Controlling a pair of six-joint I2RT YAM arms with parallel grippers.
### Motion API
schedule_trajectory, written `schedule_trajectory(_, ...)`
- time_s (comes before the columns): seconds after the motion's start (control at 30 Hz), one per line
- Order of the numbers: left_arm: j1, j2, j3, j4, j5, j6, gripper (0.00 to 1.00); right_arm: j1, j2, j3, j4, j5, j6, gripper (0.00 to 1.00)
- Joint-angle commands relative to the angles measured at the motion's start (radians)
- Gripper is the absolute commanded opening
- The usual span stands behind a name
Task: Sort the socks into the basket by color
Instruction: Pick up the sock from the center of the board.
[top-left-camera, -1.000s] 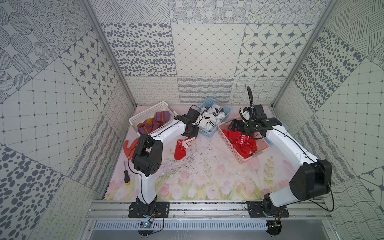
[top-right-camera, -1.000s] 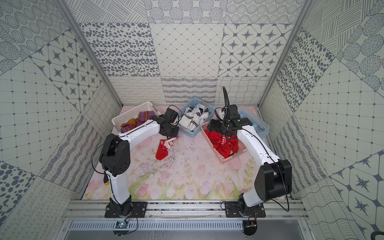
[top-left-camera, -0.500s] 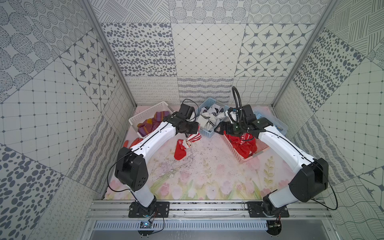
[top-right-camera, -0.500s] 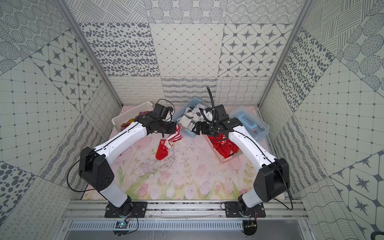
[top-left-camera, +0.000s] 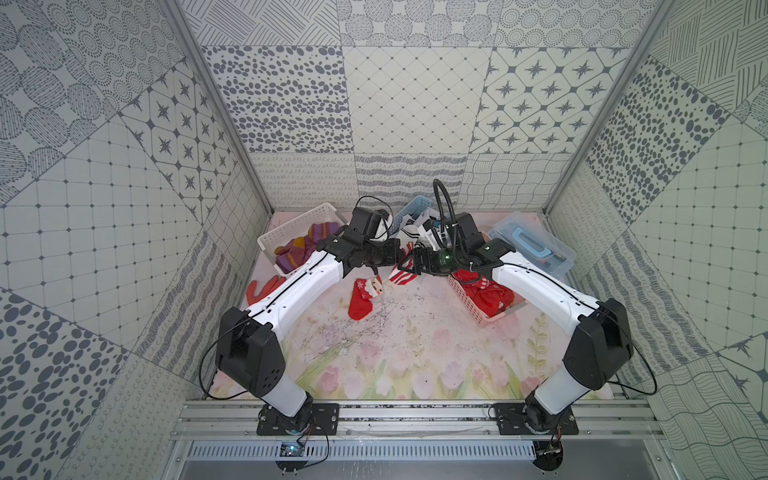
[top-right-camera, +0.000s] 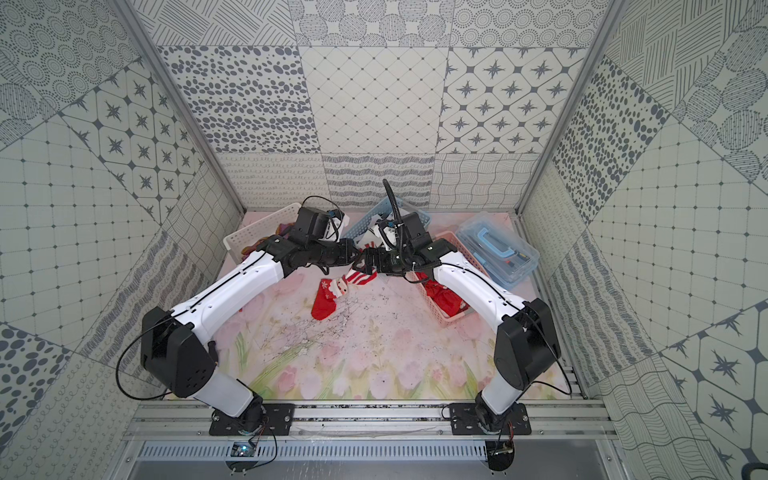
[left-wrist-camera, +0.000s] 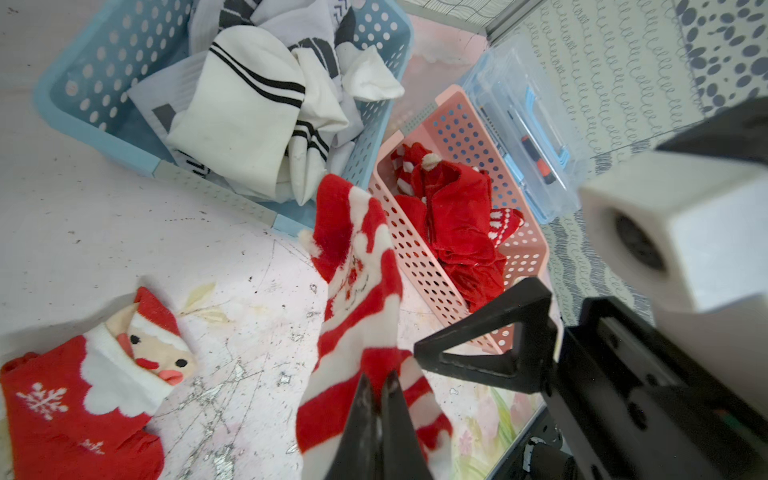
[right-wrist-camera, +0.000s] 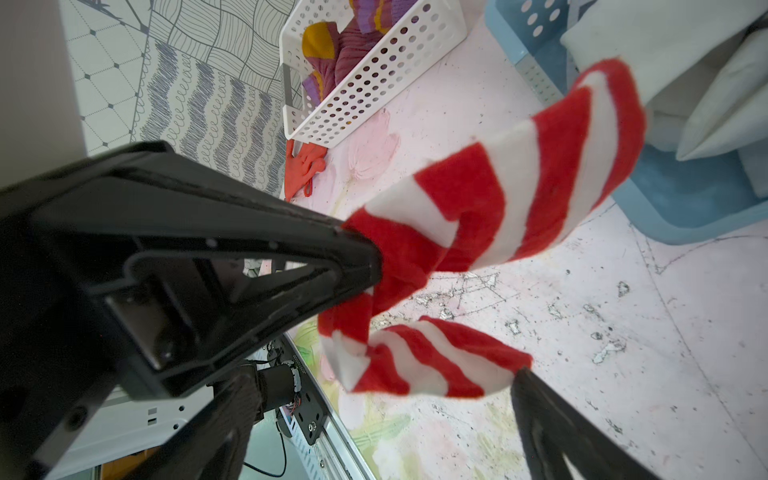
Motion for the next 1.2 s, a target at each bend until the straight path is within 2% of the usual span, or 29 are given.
schedule_trajectory(0.0, -0.005, -0.019, -0.008, 0.139, 0.11, -0.111, 0.0, 0.017, 0.019, 0.019, 0.048, 0.004, -0.022, 0.98)
schedule_trajectory(0.13, -0.006, -0.019, -0.003, 0.152, 0.138, -0.132, 0.0, 0.025, 0.024, 0.006, 0.064, 0.036, -0.033, 0.98)
schedule_trajectory(0.27, -0.009, -0.019, -0.004, 0.155, 0.153, -0.14, 0.0, 0.031, 0.019, -0.002, 0.102, 0.061, -0.027, 0.88)
schedule_trajectory(0.43, -0.014, -0.025, -0.012, 0.156, 0.156, -0.146, 0.0, 0.032, 0.006, -0.017, 0.148, 0.081, -0.014, 0.56)
schedule_trajectory(0.57, -0.017, -0.027, -0.015, 0.146, 0.156, -0.143, 0.0, 0.032, -0.011, -0.035, 0.17, 0.092, -0.009, 0.17)
schedule_trajectory(0.63, -0.017, -0.029, -0.016, 0.14, 0.15, -0.139, 0.0, 0.031, -0.016, -0.037, 0.165, 0.096, -0.011, 0.02)
schedule_trajectory(0.7, -0.018, -0.029, -0.016, 0.133, 0.141, -0.135, 0.0, 0.031, -0.025, -0.043, 0.159, 0.1, -0.012, 0.0)
schedule_trajectory(0.8, -0.017, -0.026, -0.01, 0.114, 0.127, -0.127, 0.07, 0.032, -0.045, -0.061, 0.151, 0.106, -0.012, 0.0)
schedule_trajectory(1.0, -0.017, -0.033, -0.003, 0.078, 0.087, -0.106, 0.32, 0.029, -0.09, -0.092, 0.12, 0.132, -0.017, 0.0)
schedule_trajectory(1.07, -0.018, -0.032, 0.006, 0.057, 0.07, -0.094, 0.47, 0.026, -0.102, -0.095, 0.102, 0.142, -0.021, 0.0)
schedule_trajectory(1.17, -0.017, -0.033, 0.019, 0.028, 0.041, -0.074, 0.57, 0.016, -0.121, -0.107, 0.086, 0.15, -0.021, 0.0)
